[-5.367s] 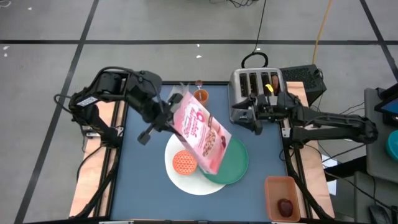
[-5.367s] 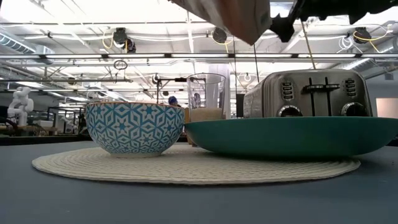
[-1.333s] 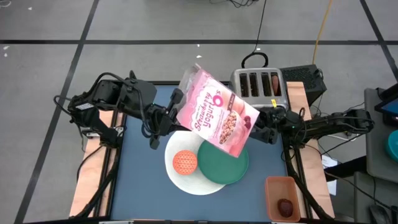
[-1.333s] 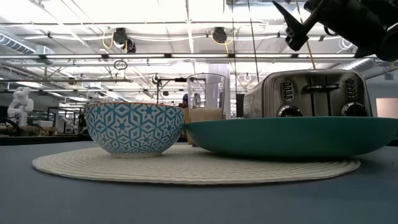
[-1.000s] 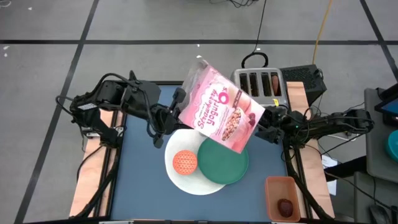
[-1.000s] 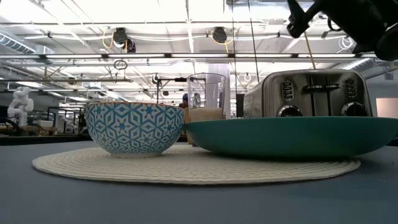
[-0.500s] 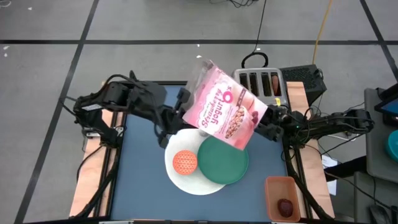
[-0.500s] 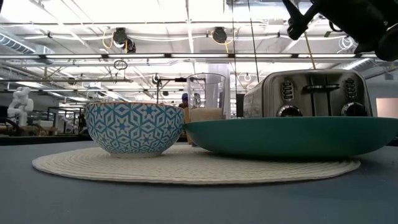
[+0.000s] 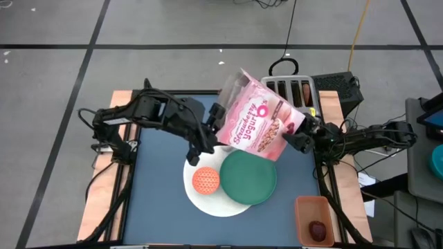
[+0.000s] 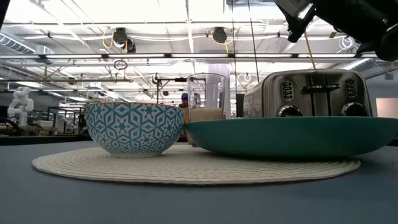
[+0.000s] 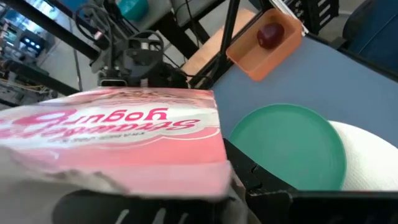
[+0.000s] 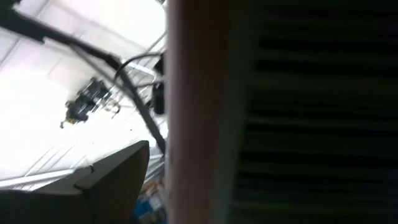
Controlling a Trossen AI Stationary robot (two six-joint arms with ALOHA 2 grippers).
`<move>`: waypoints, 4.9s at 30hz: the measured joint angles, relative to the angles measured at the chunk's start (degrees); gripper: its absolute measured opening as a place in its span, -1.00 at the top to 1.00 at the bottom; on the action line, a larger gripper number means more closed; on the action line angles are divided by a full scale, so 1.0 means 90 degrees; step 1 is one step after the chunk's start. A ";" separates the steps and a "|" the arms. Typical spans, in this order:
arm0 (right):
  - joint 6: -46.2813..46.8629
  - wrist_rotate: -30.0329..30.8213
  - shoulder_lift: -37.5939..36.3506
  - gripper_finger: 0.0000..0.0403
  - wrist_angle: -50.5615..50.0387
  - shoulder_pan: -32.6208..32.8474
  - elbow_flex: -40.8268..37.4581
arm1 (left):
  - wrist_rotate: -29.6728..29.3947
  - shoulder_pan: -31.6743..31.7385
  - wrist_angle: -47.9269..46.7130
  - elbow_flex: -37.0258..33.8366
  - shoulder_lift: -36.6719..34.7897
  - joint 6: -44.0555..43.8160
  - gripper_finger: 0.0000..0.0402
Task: Arrange a breakfast setting
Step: Pour the cereal into the orange bowl
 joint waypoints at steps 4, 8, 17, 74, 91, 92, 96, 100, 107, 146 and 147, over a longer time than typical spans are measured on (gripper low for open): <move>-0.0333 0.0312 0.0002 -0.91 -0.0026 0.0000 0.0000 | -0.0054 0.0007 -0.0021 -0.0004 0.0026 -0.0046 1.00; -0.0483 0.0310 0.0007 -0.91 -0.0049 -0.0002 0.0000 | -0.0050 0.0001 -0.0022 -0.0004 0.0045 -0.0012 1.00; -0.0541 0.0157 0.0007 -0.77 -0.0049 -0.0002 0.0000 | -0.0038 0.0008 -0.0015 -0.0002 0.0043 0.0032 1.00; -0.1061 0.0038 -0.0012 -0.26 -0.0110 -0.0184 0.0004 | -0.0705 0.0039 -0.0884 0.0001 -0.0671 -0.2665 0.19; -0.1171 -0.0026 -0.0114 -0.26 -0.0311 -0.0260 -0.0007 | 0.0354 0.0066 -0.1287 -0.0753 -0.2449 -0.2939 0.19; -0.1175 -0.0039 -0.0114 -0.26 -0.0314 -0.0257 -0.0007 | 0.0356 0.0066 -0.1141 -0.1046 -0.2609 -0.2980 0.19; -0.1238 -0.0053 -0.0114 -0.26 -0.0313 -0.0257 -0.0007 | 0.0359 0.0066 -0.0171 -0.2663 -0.3478 -0.3042 0.19; -0.1346 -0.0051 -0.0117 -0.26 -0.0429 -0.0257 -0.0007 | 0.0370 0.0190 0.1301 -0.4750 -0.4695 -0.3165 0.19; -0.1508 -0.0056 -0.0117 -0.26 -0.0789 -0.0260 -0.0005 | 0.0370 0.0670 0.3842 -0.7996 -0.6533 -0.3563 0.19; -0.2316 -0.0792 -0.0928 -0.26 -0.6322 -0.0257 0.2176 | 0.0370 0.1764 0.8187 -1.2021 -0.7447 -0.4352 0.19; -0.2316 -0.0867 -0.0921 -0.26 -0.6446 -0.0257 0.2176 | 0.0370 0.1764 0.8187 -1.2021 -0.7447 -0.4352 0.19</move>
